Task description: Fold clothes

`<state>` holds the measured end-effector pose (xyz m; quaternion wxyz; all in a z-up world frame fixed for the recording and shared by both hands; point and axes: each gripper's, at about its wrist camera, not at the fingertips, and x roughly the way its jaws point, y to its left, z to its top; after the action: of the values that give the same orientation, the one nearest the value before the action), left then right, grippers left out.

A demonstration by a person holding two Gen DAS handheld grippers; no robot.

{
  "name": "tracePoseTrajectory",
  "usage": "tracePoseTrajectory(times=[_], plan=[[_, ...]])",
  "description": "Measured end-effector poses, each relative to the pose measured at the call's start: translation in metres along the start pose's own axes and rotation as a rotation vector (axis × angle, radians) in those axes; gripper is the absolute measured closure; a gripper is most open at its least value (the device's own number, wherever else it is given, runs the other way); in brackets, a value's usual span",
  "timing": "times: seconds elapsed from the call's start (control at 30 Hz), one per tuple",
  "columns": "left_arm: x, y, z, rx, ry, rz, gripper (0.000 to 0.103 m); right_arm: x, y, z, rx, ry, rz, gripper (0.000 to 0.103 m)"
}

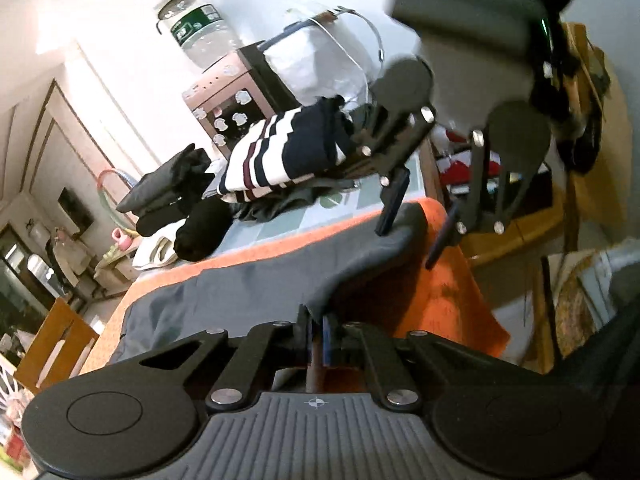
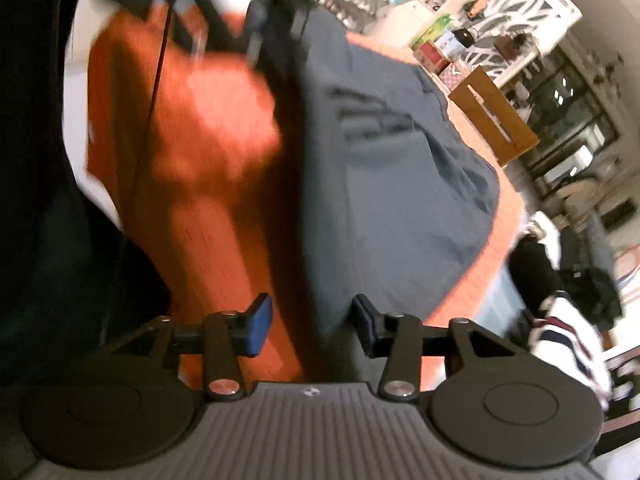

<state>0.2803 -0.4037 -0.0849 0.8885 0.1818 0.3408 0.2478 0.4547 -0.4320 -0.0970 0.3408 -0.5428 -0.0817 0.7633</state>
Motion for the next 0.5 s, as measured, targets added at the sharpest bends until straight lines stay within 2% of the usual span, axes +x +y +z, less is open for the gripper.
tracePoseTrajectory(times=[0.03,0.07,0.1,0.23,0.37,0.5], plan=[[-0.002,0.0,0.001,-0.006,-0.003,-0.001,0.096,0.007,0.001,-0.006,-0.024,0.03,-0.02,0.055],[-0.003,0.0,0.003,-0.012,-0.007,-0.001,0.096,0.013,0.001,-0.011,-0.041,0.054,-0.037,0.07],[-0.005,0.0,0.004,-0.019,-0.008,-0.011,0.096,0.016,-0.001,-0.015,-0.044,0.066,-0.046,0.098],[-0.011,-0.002,0.005,-0.081,-0.003,-0.063,0.097,0.003,-0.009,-0.017,-0.029,0.092,-0.061,0.1],[-0.011,0.006,0.004,-0.238,0.007,-0.106,0.097,-0.017,-0.022,-0.013,-0.054,0.116,-0.061,0.099],[-0.003,0.033,0.001,-0.441,0.022,-0.098,0.097,-0.018,-0.051,0.0,-0.066,0.125,-0.015,0.099]])
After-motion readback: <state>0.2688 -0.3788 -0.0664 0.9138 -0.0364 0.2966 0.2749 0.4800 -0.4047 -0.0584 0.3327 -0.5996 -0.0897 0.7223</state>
